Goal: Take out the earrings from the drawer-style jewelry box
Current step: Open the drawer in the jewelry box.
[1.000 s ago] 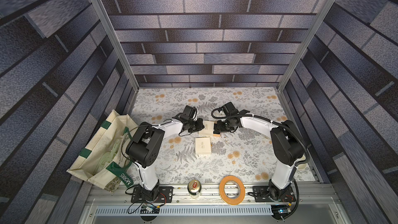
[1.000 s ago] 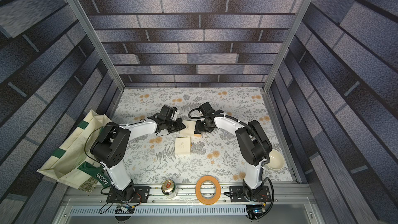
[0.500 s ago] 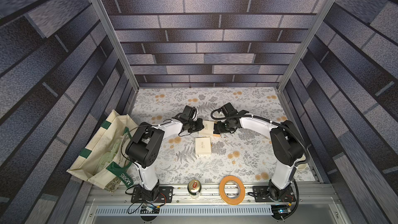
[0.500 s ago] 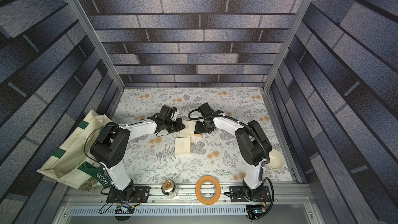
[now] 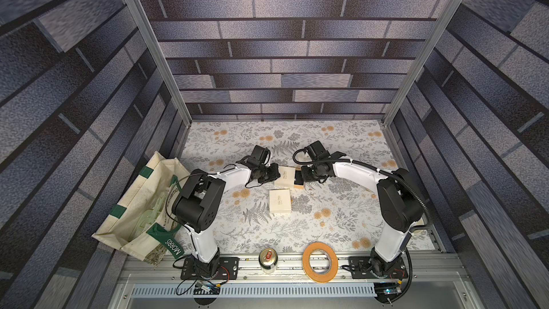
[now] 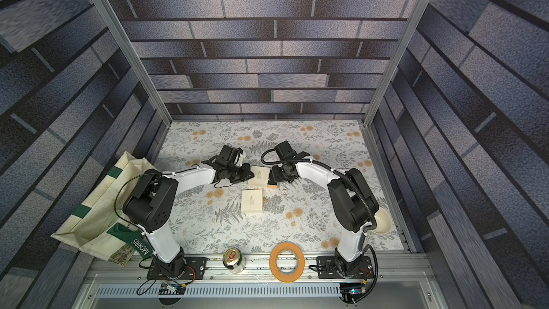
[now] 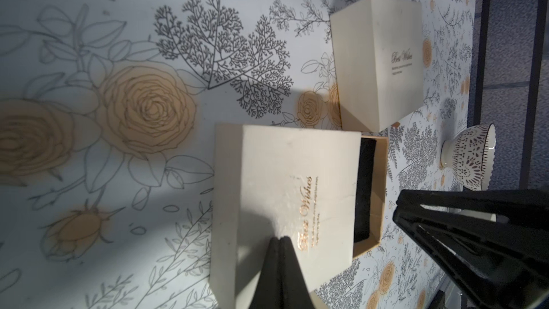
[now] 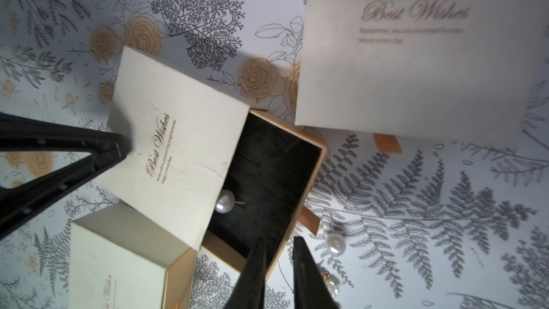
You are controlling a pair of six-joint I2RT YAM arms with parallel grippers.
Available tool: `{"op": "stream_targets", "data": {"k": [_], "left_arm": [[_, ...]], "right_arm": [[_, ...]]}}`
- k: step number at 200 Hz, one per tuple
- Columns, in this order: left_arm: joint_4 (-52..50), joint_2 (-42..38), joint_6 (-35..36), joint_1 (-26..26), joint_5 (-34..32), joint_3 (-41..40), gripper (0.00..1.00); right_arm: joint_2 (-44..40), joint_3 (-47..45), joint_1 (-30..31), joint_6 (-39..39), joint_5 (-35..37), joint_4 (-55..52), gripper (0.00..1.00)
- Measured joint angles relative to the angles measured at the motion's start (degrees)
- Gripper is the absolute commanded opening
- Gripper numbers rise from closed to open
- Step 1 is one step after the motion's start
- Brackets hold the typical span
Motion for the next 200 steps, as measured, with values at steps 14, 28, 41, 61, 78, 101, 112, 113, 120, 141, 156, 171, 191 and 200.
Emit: {"op": "stream_targets", "data": {"k": [14,28,41,61,78,101,112,113,120,141,156,171,191,200], "left_arm": [[-0.31,0.00,0.02,0.04,-0.02,0.09,0.00],[-0.70,-0.15,0.02,0.24,-0.02,0.13,0.00],[-1.40,-0.50,0.04,0.52,-0.33,0.11,0.00],[-2.32,-0.87,0.11,1.16,-0.81,0.09,0.00],[-2.80,-1.11,0.20,1.68,-1.05,0.04,0.00],[-3.15,-1.36,0.20,2.08,-1.14,-0.07,0.00],[-3.76,-1.40,0.20,2.23,-1.31,-0.28,0.00],[-3.89,-1.40,0.20,2.27,-1.31,-0.31,0.00],[-4.24,-1.40,0.22,2.51,-1.40,-0.46,0.00],[-4.50,-1.40,0.20,2.93,-1.44,-1.11,0.00],[-4.26,-1.40,0.15,3.34,-1.18,-1.73,0.00],[-4.02,-1.40,0.07,3.65,-0.79,-2.34,0.00],[-3.43,-1.40,-0.04,3.82,-0.07,-2.84,0.00],[-3.32,-1.44,-0.04,3.98,0.24,-2.86,0.00]], "right_arm": [[-0.66,-0.20,-0.24,0.42,0.66,0.02,0.20],[-0.81,-0.20,-0.33,0.68,1.27,0.02,0.20],[-0.81,-0.37,-0.39,0.90,1.49,0.02,0.19],[-0.81,-0.57,-0.44,1.09,1.88,-0.09,0.19],[-0.81,-0.57,-0.46,1.09,2.14,-0.13,0.19],[-0.81,-0.63,-0.72,1.44,2.32,-0.15,0.18],[-0.81,-0.83,-1.05,1.70,2.32,-0.15,0.18],[-0.81,-0.87,-1.09,1.77,2.29,-0.11,0.18],[-0.81,-1.09,-1.33,1.99,2.27,-0.02,0.18],[-0.81,-2.27,-2.32,2.95,1.44,0.57,0.18],[-0.81,-3.17,-3.04,3.67,0.48,0.96,0.18],[-0.81,-4.02,-3.63,4.13,-0.63,1.64,0.18],[-0.81,-4.90,-4.33,4.94,-2.19,2.82,0.18],[-0.81,-5.29,-4.59,5.33,-2.99,3.58,0.18]]}}
